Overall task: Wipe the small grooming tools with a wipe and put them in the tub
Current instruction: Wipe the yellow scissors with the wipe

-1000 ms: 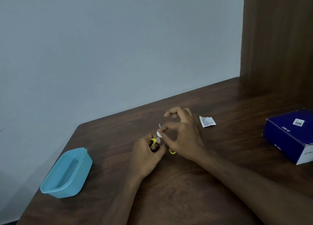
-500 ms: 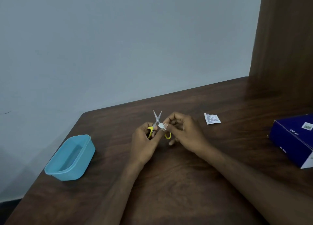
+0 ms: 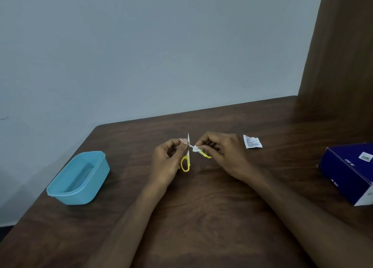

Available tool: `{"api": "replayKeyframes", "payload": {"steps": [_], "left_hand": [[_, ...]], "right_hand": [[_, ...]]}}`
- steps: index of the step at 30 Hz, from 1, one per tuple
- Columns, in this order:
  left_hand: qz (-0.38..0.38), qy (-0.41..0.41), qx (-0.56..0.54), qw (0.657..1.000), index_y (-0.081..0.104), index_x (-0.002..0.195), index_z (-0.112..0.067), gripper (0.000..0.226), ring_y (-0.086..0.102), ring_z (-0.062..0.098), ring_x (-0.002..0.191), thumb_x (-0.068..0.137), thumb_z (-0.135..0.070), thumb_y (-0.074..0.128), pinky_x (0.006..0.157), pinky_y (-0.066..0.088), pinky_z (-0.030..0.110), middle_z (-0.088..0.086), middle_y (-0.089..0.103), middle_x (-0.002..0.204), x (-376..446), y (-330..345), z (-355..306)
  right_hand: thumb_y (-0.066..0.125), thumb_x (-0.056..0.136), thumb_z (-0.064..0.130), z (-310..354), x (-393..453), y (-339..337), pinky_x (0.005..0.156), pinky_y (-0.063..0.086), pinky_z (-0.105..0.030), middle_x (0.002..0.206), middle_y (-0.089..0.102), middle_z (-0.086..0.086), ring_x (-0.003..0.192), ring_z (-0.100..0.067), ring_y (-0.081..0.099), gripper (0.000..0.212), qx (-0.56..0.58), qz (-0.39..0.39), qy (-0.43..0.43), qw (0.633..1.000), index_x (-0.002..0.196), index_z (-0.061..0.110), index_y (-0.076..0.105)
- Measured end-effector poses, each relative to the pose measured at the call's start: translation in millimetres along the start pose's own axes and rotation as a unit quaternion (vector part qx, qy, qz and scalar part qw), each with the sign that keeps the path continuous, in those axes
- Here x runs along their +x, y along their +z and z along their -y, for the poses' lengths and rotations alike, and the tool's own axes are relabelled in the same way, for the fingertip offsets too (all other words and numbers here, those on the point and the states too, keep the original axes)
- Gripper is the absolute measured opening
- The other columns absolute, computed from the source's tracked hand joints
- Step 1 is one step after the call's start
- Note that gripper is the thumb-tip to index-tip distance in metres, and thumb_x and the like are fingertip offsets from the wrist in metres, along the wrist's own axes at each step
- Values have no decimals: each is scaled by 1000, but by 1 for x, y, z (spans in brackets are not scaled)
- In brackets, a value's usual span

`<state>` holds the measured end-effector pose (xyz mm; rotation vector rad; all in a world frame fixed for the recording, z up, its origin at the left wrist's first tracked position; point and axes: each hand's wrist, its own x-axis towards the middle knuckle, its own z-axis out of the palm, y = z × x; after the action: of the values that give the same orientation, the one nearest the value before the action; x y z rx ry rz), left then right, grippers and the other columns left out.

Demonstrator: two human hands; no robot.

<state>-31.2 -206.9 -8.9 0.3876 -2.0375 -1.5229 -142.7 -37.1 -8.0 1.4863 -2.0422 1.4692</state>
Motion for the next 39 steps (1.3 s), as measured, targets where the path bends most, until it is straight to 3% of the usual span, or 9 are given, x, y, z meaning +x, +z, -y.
{"api": "replayKeyframes", "payload": {"steps": [3,6,13,16,19,25,28,32,39], "left_hand": [[13,-17,-1,1000,75,93,1,30,60,15,68,101,-28,72,52,46,20,11,69,76,2,-2,2],[30,-11,8,999,76,89,-1,27,64,15,70,99,-26,75,55,51,19,13,72,76,2,-2,3],[-8,-49,-63,997,77,87,-1,15,76,23,72,97,-13,77,74,66,39,21,79,89,3,-3,4],[-18,-63,-96,993,75,89,2,18,77,22,67,98,-13,76,71,67,39,26,77,87,3,-1,2],[-10,-61,-110,992,76,93,3,15,76,22,66,98,-11,75,66,66,35,20,76,80,2,0,-1],[-4,-55,-131,990,74,97,5,12,77,20,71,98,-6,74,64,63,27,17,77,81,-1,3,-3],[-20,-57,-140,988,74,97,6,15,76,19,70,99,-8,74,65,63,27,18,76,81,2,3,-1],[-29,-54,-139,988,75,96,4,13,75,15,67,100,-9,73,65,64,27,15,75,79,3,5,2],[-35,-33,-121,991,75,98,3,15,76,14,71,99,-12,74,66,64,26,12,77,78,3,6,4]], "right_hand": [[75,97,10,-1,0,-1,70,57,-28,88,75,12,79,-7,71,9,-24,-10,-6,1000,99,19,77],[78,93,12,1,-2,4,70,48,-18,85,70,15,76,-3,63,9,-70,-15,-26,997,96,20,77],[72,80,14,-2,-2,16,75,48,-34,84,66,9,81,-14,57,8,-148,-26,-48,988,84,20,69],[76,82,13,-1,-1,14,80,49,-36,94,68,9,89,-18,58,9,-157,-64,-64,983,86,20,71],[81,88,18,5,0,14,86,46,-31,105,70,5,97,-21,58,4,-157,-104,-85,978,88,19,77],[72,86,35,0,-5,19,93,49,-50,129,59,9,119,-20,52,6,-151,-17,-41,987,89,32,75],[72,85,34,4,-4,14,90,48,-47,125,58,9,113,-17,54,3,-162,-41,-40,985,87,32,73],[79,91,20,6,-1,10,90,46,-29,114,61,3,106,-19,57,3,-129,-130,-5,983,93,21,77],[79,87,20,-5,-2,16,84,46,-32,101,65,11,99,-20,61,8,-144,-76,59,985,86,26,75]]}}
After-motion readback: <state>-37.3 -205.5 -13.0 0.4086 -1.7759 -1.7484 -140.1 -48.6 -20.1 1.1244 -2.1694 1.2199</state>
